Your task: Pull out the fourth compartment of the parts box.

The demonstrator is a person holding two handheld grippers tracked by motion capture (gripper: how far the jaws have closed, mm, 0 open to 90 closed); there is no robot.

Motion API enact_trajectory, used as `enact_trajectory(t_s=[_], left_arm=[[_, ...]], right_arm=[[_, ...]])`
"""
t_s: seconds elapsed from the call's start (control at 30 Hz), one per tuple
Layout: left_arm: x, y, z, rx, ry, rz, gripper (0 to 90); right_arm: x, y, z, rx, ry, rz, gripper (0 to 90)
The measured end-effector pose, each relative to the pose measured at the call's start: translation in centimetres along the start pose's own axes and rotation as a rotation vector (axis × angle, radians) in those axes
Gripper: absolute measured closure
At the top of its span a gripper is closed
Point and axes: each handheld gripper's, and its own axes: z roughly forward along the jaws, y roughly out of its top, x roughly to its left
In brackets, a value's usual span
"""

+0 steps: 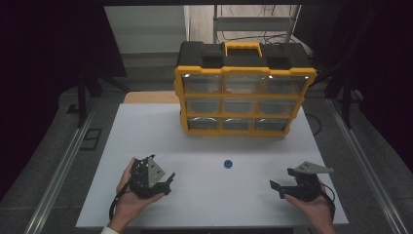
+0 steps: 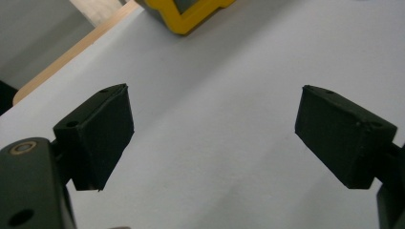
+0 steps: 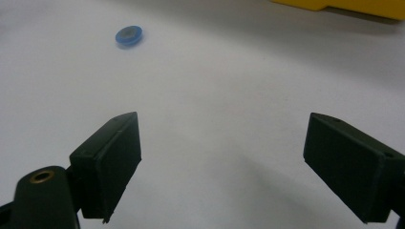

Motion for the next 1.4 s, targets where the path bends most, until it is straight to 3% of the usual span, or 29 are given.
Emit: enact_trajectory(t_s=[0.13, 0.23, 0.37, 0.77, 1.23, 1.4], left_arm=[[-0.4, 0.1, -0.1, -0.001, 0.018, 0.032, 13.3], [-0.7, 0.3, -0.2, 0.006, 0.047, 0.086, 13.4], [-0.9, 0.6, -0.3, -0.002, 0.048, 0.111, 13.4], [-2.1, 1.1, -0.1, 0.016, 0.091, 0.247, 13.3], [-3.1, 1.3, -0.1, 0.039, 0.121, 0.312, 13.5], [-3.6, 2.1, -0.2, 0.027, 0.143, 0.339, 13.6]], right_arm=[[0.0, 0.2, 0.2, 0.000, 0.004, -0.005, 13.1], [0.1, 0.4, 0.5, 0.001, 0.011, -0.008, 13.1], [0.1, 0.4, 0.8, 0.011, 0.009, -0.007, 13.1], [-0.2, 0.8, 0.9, -0.004, -0.001, 0.019, 13.2], [-0.2, 0.9, 1.0, -0.009, 0.004, 0.006, 13.2], [-0.1, 0.8, 0.9, -0.015, 0.009, -0.004, 13.3]])
